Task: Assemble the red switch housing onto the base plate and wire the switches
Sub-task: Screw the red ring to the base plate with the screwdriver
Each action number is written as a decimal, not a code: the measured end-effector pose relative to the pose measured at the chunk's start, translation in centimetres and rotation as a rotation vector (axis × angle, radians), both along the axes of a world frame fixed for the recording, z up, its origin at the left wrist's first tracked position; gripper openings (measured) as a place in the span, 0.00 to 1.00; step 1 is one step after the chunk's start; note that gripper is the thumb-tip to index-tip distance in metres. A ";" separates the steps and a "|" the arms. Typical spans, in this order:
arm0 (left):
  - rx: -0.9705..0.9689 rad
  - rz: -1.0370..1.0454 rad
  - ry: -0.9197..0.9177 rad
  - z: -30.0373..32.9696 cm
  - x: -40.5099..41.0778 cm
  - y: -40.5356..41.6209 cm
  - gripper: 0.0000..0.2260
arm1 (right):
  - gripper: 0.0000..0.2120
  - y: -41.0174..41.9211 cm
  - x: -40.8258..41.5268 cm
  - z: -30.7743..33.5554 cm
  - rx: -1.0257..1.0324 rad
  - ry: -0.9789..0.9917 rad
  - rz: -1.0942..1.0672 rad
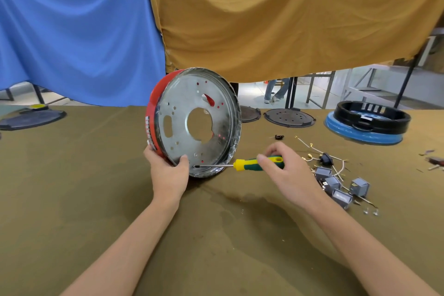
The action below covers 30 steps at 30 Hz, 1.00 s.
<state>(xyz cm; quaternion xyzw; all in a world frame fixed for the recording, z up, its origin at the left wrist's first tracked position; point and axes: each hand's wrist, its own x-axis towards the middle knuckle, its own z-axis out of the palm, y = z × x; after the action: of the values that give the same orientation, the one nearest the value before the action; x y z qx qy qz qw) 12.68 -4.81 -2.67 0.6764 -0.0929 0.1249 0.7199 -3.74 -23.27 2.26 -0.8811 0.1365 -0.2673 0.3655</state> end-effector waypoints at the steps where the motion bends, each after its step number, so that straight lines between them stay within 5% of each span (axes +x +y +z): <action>1: -0.018 0.005 0.014 0.0 0.0 0.0 0.26 | 0.04 0.0 0.0 0.2 0.057 0.000 0.056; 3: -0.045 0.018 0.028 0.1 0.1 0.1 0.25 | 0.10 -0.2 0.0 0.3 0.148 -0.039 0.145; 8: -0.015 0.010 0.006 0.1 0.1 0.0 0.26 | 0.05 -0.1 0.0 0.1 0.010 -0.132 0.020; 11: 0.033 0.008 -0.043 0.0 0.0 0.0 0.27 | 0.22 0.0 0.0 0.0 -0.032 -0.067 -0.061; 15: -0.018 0.013 -0.003 0.0 0.2 0.0 0.26 | 0.06 -0.1 0.0 0.0 0.042 -0.015 0.045; 18: -0.082 0.025 0.032 0.0 0.3 0.1 0.25 | 0.12 0.0 -0.1 0.3 0.125 -0.087 0.167; 21: -0.090 0.024 0.036 0.0 0.3 0.0 0.25 | 0.05 0.4 -0.2 0.2 0.009 -0.126 0.103; 25: -0.008 -0.010 -0.012 -0.2 0.2 0.0 0.27 | 0.17 0.8 0.0 -0.2 -0.097 -0.016 -0.035; 28: -0.012 -0.005 -0.013 -0.1 0.2 0.0 0.27 | 0.05 0.6 -0.2 0.0 -0.028 -0.011 0.031; 30: -0.046 0.013 0.011 -0.1 0.3 0.0 0.26 | 0.08 0.1 -0.4 0.4 0.017 0.003 0.119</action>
<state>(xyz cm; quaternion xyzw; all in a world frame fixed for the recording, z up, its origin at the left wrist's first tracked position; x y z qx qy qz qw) 13.00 -4.80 -2.75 0.6611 -0.0817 0.1277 0.7349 -4.14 -23.13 2.62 -0.8849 0.0865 -0.2426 0.3880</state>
